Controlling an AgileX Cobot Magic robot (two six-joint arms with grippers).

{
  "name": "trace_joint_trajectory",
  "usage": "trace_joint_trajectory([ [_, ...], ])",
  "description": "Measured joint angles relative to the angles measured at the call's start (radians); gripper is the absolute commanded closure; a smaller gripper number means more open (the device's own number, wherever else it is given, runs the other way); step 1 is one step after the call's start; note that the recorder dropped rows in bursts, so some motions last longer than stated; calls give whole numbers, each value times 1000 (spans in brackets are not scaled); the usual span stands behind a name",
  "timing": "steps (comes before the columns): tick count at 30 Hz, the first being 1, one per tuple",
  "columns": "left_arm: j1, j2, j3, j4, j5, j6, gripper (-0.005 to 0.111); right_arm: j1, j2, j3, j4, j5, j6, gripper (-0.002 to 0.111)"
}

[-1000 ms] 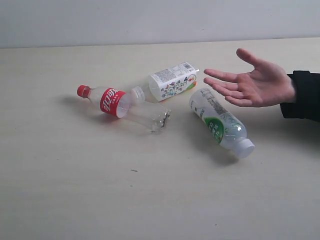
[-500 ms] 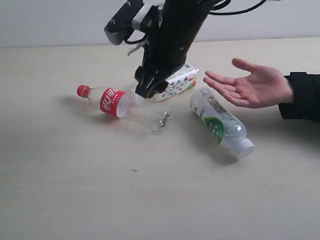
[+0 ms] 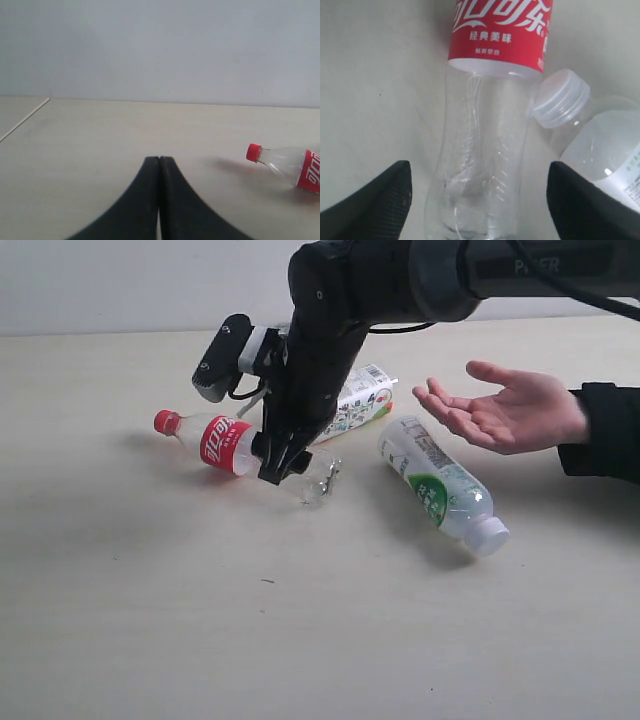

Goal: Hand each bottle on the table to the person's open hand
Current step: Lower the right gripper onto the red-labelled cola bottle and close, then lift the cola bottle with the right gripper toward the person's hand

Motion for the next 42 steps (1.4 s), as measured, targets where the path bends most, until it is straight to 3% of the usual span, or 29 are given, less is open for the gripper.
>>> trace_joint_trajectory([
  [23, 0, 0, 0, 0, 0, 0, 107, 0, 127, 0, 0, -71, 0, 37],
  [26, 0, 0, 0, 0, 0, 0, 107, 0, 141, -2, 3, -73, 0, 46],
  [29, 0, 0, 0, 0, 0, 0, 107, 0, 143, -5, 3, -73, -3, 61],
  [35, 0, 0, 0, 0, 0, 0, 107, 0, 145, -5, 3, -46, -3, 105],
  [42, 0, 0, 0, 0, 0, 0, 107, 0, 129, -7, 20, 4, 14, 108],
])
